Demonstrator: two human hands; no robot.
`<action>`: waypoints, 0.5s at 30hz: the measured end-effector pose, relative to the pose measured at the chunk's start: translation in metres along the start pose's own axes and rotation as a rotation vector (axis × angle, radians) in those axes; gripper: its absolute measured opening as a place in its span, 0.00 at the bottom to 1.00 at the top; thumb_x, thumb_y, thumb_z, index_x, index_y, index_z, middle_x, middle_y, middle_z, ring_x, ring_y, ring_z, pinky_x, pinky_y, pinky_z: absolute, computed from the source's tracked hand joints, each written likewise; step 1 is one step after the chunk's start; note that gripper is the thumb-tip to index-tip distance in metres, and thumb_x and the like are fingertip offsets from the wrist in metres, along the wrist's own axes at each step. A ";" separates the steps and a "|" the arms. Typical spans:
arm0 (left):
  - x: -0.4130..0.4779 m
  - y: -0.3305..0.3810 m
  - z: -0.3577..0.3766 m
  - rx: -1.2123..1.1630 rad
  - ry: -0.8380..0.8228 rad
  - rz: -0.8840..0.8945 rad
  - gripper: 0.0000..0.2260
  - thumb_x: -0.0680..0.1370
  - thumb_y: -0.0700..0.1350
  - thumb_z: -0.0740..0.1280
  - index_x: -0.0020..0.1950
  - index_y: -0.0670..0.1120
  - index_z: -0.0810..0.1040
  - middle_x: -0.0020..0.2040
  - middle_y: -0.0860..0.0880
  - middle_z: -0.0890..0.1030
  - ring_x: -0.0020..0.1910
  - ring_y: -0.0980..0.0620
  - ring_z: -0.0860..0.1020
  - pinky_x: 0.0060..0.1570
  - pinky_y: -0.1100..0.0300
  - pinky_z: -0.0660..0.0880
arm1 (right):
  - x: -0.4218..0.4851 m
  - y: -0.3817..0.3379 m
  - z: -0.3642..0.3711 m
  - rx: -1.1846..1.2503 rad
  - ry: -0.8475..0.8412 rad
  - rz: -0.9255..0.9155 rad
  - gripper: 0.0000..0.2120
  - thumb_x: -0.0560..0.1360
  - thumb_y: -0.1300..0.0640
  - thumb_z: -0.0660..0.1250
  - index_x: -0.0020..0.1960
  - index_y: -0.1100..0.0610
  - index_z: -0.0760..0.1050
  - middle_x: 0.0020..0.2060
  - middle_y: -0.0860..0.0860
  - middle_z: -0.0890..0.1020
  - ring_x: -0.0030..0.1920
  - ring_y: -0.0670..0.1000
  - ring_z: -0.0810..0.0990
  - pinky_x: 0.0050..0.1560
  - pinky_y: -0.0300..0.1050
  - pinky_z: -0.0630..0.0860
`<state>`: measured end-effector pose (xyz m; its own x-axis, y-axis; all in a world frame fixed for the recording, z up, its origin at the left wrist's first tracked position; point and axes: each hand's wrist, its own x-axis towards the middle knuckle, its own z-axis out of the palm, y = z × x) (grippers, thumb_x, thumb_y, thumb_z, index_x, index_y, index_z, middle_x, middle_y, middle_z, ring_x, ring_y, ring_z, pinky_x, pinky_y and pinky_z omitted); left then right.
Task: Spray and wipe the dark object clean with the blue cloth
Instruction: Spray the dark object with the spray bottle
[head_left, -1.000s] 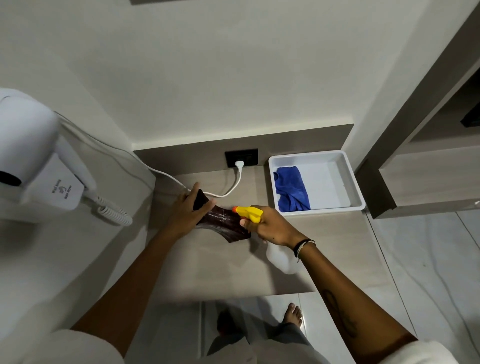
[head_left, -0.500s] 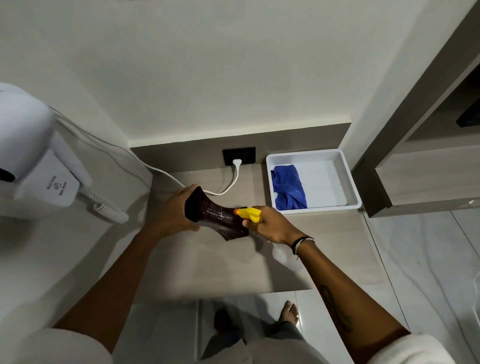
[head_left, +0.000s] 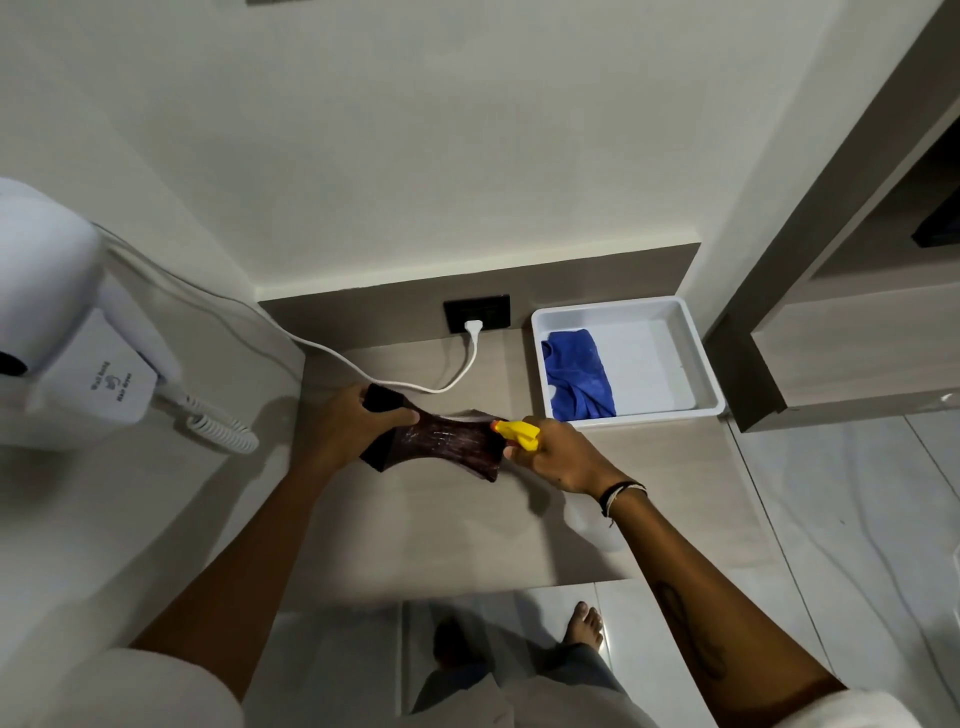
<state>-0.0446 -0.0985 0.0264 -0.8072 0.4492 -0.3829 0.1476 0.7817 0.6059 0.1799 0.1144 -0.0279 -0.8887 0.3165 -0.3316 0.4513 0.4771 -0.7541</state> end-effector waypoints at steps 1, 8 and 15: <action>-0.001 0.003 0.000 0.004 0.017 -0.044 0.41 0.55 0.72 0.77 0.59 0.47 0.82 0.51 0.47 0.85 0.48 0.46 0.85 0.51 0.47 0.84 | 0.001 0.002 -0.001 0.018 0.012 -0.001 0.18 0.83 0.50 0.70 0.69 0.56 0.79 0.53 0.50 0.86 0.52 0.51 0.85 0.57 0.52 0.80; -0.008 0.013 0.012 0.088 0.122 0.021 0.31 0.75 0.70 0.69 0.66 0.47 0.79 0.61 0.43 0.83 0.60 0.42 0.81 0.56 0.54 0.72 | 0.001 -0.002 0.000 0.100 0.002 -0.050 0.06 0.83 0.52 0.70 0.51 0.41 0.77 0.35 0.39 0.77 0.30 0.29 0.79 0.37 0.33 0.68; -0.009 0.006 0.011 0.473 -0.060 0.166 0.36 0.79 0.69 0.64 0.84 0.60 0.56 0.86 0.43 0.54 0.83 0.34 0.56 0.78 0.36 0.59 | 0.006 -0.008 0.006 0.117 -0.006 -0.070 0.06 0.83 0.51 0.71 0.57 0.51 0.80 0.40 0.43 0.81 0.32 0.30 0.80 0.38 0.32 0.69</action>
<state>-0.0301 -0.0932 0.0253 -0.7186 0.5972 -0.3564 0.5250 0.8019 0.2851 0.1703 0.1077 -0.0269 -0.9185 0.2804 -0.2786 0.3755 0.3987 -0.8367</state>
